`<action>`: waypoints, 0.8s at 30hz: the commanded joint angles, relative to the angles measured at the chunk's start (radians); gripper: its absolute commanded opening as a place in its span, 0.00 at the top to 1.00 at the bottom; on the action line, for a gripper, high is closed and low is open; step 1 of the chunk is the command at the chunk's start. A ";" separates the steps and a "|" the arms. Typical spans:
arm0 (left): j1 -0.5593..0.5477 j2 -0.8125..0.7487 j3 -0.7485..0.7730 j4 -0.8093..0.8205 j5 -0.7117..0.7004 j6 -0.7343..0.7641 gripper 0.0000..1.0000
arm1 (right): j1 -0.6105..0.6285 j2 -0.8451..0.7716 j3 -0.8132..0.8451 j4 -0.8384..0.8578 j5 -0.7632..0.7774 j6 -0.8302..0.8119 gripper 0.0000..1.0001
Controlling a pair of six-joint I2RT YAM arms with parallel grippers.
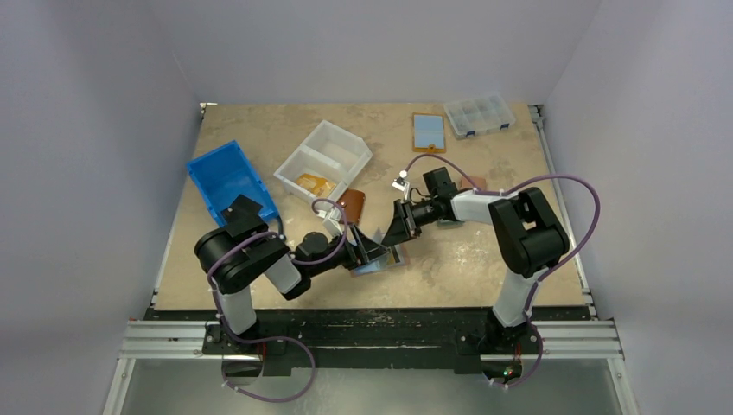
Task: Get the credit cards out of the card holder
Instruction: Remove the credit card from the card holder.
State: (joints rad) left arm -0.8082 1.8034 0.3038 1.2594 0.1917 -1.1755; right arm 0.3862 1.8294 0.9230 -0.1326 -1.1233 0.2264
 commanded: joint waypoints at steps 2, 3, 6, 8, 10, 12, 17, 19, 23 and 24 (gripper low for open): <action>-0.005 0.022 -0.001 0.098 0.033 -0.020 0.20 | 0.027 -0.042 -0.012 0.058 -0.068 0.037 0.64; -0.004 0.014 0.001 0.084 0.028 -0.017 0.20 | 0.032 -0.041 -0.012 0.061 -0.075 0.039 0.63; -0.004 -0.020 0.007 0.004 0.008 0.002 0.20 | 0.041 -0.039 -0.010 0.065 -0.106 0.045 0.59; -0.004 -0.039 0.015 -0.058 -0.009 0.010 0.22 | 0.050 -0.039 -0.009 0.069 -0.133 0.045 0.56; -0.004 -0.049 0.021 -0.101 -0.018 0.017 0.25 | 0.058 -0.040 -0.008 0.071 -0.142 0.045 0.52; -0.004 -0.055 0.020 -0.131 -0.026 0.019 0.30 | 0.062 -0.034 -0.009 0.076 -0.160 0.049 0.49; -0.003 -0.088 0.020 -0.205 -0.049 0.032 0.32 | 0.077 -0.021 -0.010 0.089 -0.188 0.065 0.49; -0.006 -0.117 0.023 -0.253 -0.064 0.045 0.32 | 0.080 -0.019 -0.010 0.093 -0.197 0.067 0.50; -0.015 -0.191 0.040 -0.390 -0.106 0.074 0.30 | 0.084 -0.011 -0.008 0.100 -0.208 0.077 0.60; -0.019 -0.208 0.046 -0.428 -0.126 0.082 0.30 | 0.085 -0.009 -0.008 0.100 -0.208 0.077 0.63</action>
State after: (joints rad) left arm -0.8234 1.6562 0.3145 1.0294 0.1856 -1.1561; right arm 0.4435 1.8297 0.9157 -0.0433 -1.2011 0.2691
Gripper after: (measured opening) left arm 0.698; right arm 0.409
